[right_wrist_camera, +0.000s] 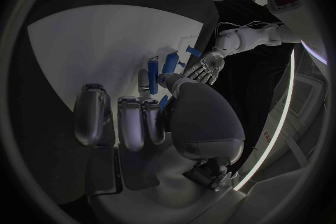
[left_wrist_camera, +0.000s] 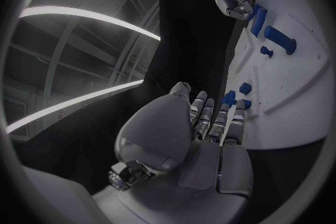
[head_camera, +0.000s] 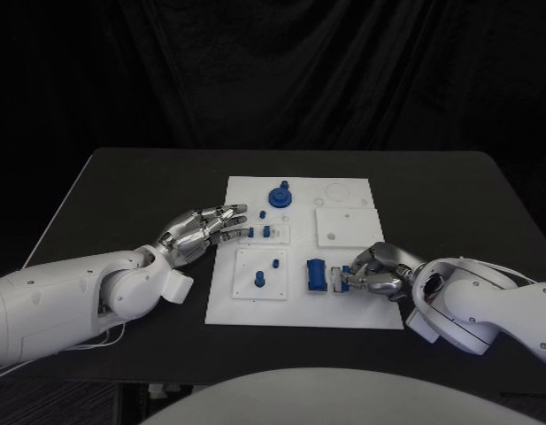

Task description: Assemble the parts on the task board

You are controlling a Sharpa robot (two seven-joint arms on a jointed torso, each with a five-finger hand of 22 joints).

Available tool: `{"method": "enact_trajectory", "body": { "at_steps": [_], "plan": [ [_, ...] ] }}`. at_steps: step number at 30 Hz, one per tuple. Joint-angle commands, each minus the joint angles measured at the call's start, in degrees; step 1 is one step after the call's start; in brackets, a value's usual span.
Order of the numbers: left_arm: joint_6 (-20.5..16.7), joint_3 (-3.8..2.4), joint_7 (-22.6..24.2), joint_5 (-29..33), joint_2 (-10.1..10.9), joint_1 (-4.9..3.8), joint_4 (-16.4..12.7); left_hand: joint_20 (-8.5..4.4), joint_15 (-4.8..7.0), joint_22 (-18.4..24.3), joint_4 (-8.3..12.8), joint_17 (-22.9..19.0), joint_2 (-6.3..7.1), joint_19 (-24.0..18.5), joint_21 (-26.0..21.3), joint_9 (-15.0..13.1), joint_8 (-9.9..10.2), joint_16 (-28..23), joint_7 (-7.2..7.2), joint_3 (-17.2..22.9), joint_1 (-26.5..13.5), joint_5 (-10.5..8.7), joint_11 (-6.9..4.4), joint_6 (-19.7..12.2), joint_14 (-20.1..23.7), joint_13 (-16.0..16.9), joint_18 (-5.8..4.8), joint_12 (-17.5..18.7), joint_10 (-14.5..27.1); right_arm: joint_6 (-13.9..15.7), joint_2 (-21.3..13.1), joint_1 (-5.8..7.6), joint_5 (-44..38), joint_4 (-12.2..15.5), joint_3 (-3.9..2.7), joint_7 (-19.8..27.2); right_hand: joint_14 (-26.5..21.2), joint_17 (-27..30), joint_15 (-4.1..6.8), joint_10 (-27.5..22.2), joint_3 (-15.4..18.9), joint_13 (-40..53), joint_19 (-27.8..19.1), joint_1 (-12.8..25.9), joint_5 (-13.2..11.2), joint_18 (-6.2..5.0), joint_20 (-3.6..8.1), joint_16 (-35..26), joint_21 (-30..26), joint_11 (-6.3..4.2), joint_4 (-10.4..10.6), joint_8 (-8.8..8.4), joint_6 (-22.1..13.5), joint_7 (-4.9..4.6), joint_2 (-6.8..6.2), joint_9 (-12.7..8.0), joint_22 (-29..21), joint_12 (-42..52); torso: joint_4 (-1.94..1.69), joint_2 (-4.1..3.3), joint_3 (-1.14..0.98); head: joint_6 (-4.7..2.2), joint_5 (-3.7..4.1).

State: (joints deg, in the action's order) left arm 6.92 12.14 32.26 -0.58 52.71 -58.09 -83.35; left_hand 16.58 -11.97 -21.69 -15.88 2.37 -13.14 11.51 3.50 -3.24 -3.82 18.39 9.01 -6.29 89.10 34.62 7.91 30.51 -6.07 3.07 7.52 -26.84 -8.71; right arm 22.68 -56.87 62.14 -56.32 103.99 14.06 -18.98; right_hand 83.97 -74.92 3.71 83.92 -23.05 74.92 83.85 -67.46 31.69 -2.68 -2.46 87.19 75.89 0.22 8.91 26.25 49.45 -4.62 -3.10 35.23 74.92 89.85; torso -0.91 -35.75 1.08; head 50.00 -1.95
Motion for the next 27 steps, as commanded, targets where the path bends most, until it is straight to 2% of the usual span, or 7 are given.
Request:
{"method": "enact_trajectory", "body": {
  "at_steps": [1, 3, 5, 8, 10, 11, 27],
  "plan": [
    [0.84, -0.05, 0.42, 0.23, -0.14, 0.07, -0.05, 0.11, 0.26, 0.1, 0.04, 0.06, -0.09, 0.3, 0.28, -0.06, -0.29, -0.05, 0.17, 0.38, 0.43, 0.23, 0.34, 0.34, 0.02, 0.06, -0.94, -0.35, -0.18, -1.81, 0.21, 0.08, 0.32, -0.22, 0.0, -1.66, 4.84, -10.53, -0.35, 6.08, 0.73, 15.08, -0.17, 1.47, -3.07, -0.76, -0.44, -0.12, -0.5, 0.07, 1.18, 0.22, -0.22, 0.19, 0.1, -0.31, 10.52, 0.15, 0.0, -0.01, -0.03, 0.0, 0.01],
    [0.89, -0.05, 0.39, 0.23, -0.17, 0.07, -0.01, 0.11, 0.26, 0.1, 0.04, 0.06, -0.09, 0.3, 0.28, -0.06, -0.29, -0.05, 0.17, 0.38, 0.43, 0.23, 0.34, 0.34, 0.02, 0.06, -0.94, -0.35, -0.18, -2.32, 0.42, 0.08, 0.32, -0.4, 0.0, -2.06, 4.82, -10.47, -0.36, 6.08, 1.35, 15.08, -0.22, 2.39, -5.01, -0.79, -0.46, -0.15, -0.62, 0.1, 1.91, 0.23, -0.07, 0.18, 0.19, -0.43, 10.48, 0.15, -0.02, -0.02, -0.02, 0.0, 0.04],
    [0.93, -0.05, 0.36, 0.23, -0.21, 0.07, 0.04, 0.11, 0.26, 0.1, 0.04, 0.06, -0.09, 0.3, 0.28, -0.06, -0.29, -0.05, 0.17, 0.38, 0.43, 0.23, 0.34, 0.34, 0.02, 0.06, -0.94, -0.35, -0.18, -2.54, 0.6, 0.08, 0.32, -0.59, 0.0, -2.26, 4.81, -10.44, -0.38, 6.08, 2.93, 15.08, -0.25, 3.85, -5.37, -0.8, -0.48, -0.17, -0.69, 0.13, 3.01, 0.29, 0.18, 0.16, 0.18, -0.57, 10.46, 0.15, -0.01, -0.03, -0.03, 0.0, 0.02],
    [0.97, -0.05, 0.32, 0.23, -0.27, 0.07, 0.12, 0.11, 0.26, 0.1, 0.04, 0.06, -0.09, 0.3, 0.28, -0.06, -0.29, -0.05, 0.17, 0.38, 0.43, 0.23, 0.34, 0.34, 0.02, 0.06, -0.94, -0.35, -0.18, -2.54, 0.8, 0.08, 0.32, -0.88, 0.0, -2.32, 4.81, -10.43, -0.36, 6.08, 4.6, 15.08, -0.27, 5.03, -8.52, -0.81, -0.48, -0.17, -0.76, 0.08, 4.12, 0.36, 0.42, 0.23, 0.66, -0.73, 10.45, 0.15, 0.0, -0.02, -0.03, 0.0, 0.0],
    [1.0, -0.05, 0.31, 0.23, -0.3, 0.08, 0.15, 0.1, 0.29, 0.12, 0.04, 0.05, -0.1, 0.3, 0.28, -0.06, -0.3, -0.1, 0.22, 0.48, 0.47, 0.23, 0.38, 0.35, 0.04, 0.05, -0.93, -0.32, -0.18, -2.39, 0.9, 0.08, 0.32, -1.0, 0.0, -2.27, 4.8, -10.4, -0.32, 6.08, 5.07, 15.08, -0.25, 5.2, -9.27, -0.81, -0.46, -0.19, -0.74, 0.05, 4.35, 0.39, 0.47, 0.27, 0.86, -0.78, 10.46, 0.15, 0.0, -0.02, -0.02, 0.0, -0.04],
    [1.01, -0.05, 0.3, 0.23, -0.3, 0.08, 0.15, 0.1, 0.29, 0.12, 0.04, 0.05, -0.1, 0.3, 0.28, -0.06, -0.3, -0.1, 0.22, 0.48, 0.47, 0.23, 0.38, 0.35, 0.04, 0.05, -0.93, -0.32, -0.18, -2.37, 0.91, 0.08, 0.32, -1.01, 0.0, -2.26, 4.8, -10.4, -0.31, 6.08, 5.68, 15.08, -0.24, 5.56, -10.53, -0.8, -0.45, -0.18, -0.72, 0.04, 4.76, 0.41, 0.53, 0.28, 1.09, -0.85, 10.46, 0.15, 0.02, -0.01, -0.01, 0.0, -0.08],
    [1.41, -0.05, -0.01, 0.23, -0.44, 0.11, 0.3, 0.1, 0.29, 0.21, 0.04, 0.06, -0.15, 0.26, 0.25, -0.07, -0.31, -0.06, 0.25, 0.58, 0.49, 0.25, 0.41, 0.43, 0.03, 0.04, -0.93, -0.33, -0.18, -1.08, 1.53, 0.07, 0.32, -1.72, -0.01, -1.79, 4.78, -10.3, -0.25, 6.08, 9.18, 15.08, -0.23, 6.89, -16.35, -0.83, -0.38, -0.22, -0.88, -0.01, 6.98, 0.7, 0.8, 0.34, 2.63, -1.23, 10.43, 0.15, 0.02, -0.03, -0.05, 0.0, -0.11]
  ]
}}
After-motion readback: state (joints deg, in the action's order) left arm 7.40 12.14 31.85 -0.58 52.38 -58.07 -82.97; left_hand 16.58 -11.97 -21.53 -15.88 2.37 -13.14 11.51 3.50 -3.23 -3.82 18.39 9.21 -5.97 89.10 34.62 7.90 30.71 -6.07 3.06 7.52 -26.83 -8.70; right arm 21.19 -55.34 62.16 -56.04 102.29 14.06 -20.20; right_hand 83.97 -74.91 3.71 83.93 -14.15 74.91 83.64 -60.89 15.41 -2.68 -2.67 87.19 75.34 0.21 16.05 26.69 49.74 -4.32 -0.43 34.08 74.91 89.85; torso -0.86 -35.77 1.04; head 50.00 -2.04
